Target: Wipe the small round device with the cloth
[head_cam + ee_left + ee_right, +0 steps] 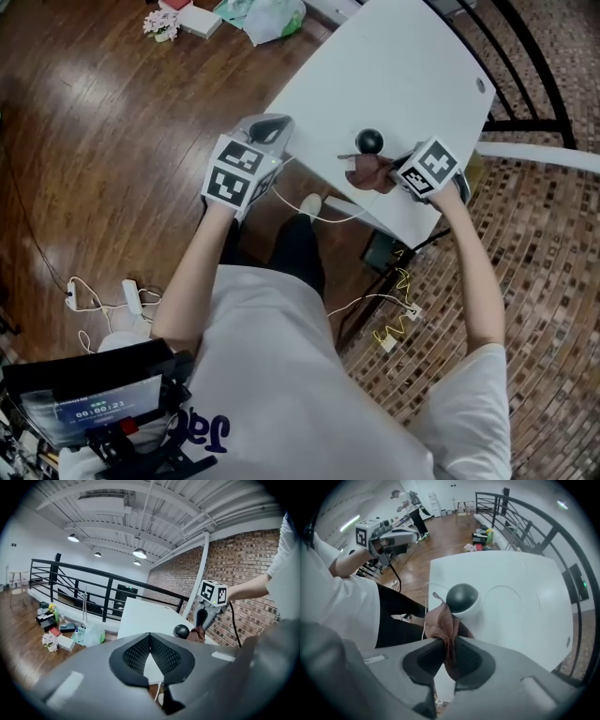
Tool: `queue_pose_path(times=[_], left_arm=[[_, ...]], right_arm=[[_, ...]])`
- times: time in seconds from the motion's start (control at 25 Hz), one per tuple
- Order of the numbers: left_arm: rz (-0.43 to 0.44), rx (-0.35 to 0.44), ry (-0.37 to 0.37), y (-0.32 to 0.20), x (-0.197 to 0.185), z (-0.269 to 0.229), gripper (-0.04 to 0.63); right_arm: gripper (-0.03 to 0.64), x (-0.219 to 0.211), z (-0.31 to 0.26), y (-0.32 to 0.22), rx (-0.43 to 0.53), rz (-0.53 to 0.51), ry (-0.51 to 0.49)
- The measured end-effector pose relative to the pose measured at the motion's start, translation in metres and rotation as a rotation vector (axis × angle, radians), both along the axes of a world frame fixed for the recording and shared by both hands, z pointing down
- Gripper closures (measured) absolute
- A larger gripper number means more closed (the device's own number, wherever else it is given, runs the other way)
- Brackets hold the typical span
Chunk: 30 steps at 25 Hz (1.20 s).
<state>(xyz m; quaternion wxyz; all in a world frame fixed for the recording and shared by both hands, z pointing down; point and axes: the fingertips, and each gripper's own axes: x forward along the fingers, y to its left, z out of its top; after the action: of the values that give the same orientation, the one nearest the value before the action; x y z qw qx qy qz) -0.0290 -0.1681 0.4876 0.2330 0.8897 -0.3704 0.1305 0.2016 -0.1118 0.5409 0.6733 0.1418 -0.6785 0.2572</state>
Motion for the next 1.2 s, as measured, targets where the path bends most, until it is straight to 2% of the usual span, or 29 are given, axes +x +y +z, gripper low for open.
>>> queue_pose_path(times=[0.12,0.24,0.36,0.48,0.64,0.88,1.04,1.2], left_arm=[[0.015,0.018,0.01,0.002,0.006,-0.005,0.578],[0.028,0.033,0.012,0.004,0.012,-0.008,0.578],[0.037,0.044,0.009,0.004,0.014,-0.01,0.578],[0.033,0.046,0.002,0.003,0.013,-0.008,0.578],[0.019,0.039,-0.001,0.002,0.009,-0.007,0.578],[0.015,0.034,-0.004,0.001,0.007,-0.007,0.578],[0.023,0.046,0.007,-0.002,0.013,-0.013,0.578],[0.041,0.053,0.006,-0.002,0.016,-0.014,0.578]], right_arm=[[0.578,0.011,-0.024,-0.025,0.083,0.072,-0.03],[0.578,0.017,-0.04,-0.07,0.21,0.148,-0.02],[0.578,0.002,-0.035,-0.113,0.277,0.191,-0.037],[0.578,-0.035,-0.015,-0.126,0.211,0.198,-0.101],[0.578,-0.073,0.007,-0.113,0.109,0.172,-0.154],[0.578,-0.103,-0.018,-0.078,0.123,0.049,-0.289],[0.578,-0.104,-0.026,-0.045,0.102,0.017,-0.311],[0.578,-0.088,-0.025,-0.015,0.099,0.042,-0.329]])
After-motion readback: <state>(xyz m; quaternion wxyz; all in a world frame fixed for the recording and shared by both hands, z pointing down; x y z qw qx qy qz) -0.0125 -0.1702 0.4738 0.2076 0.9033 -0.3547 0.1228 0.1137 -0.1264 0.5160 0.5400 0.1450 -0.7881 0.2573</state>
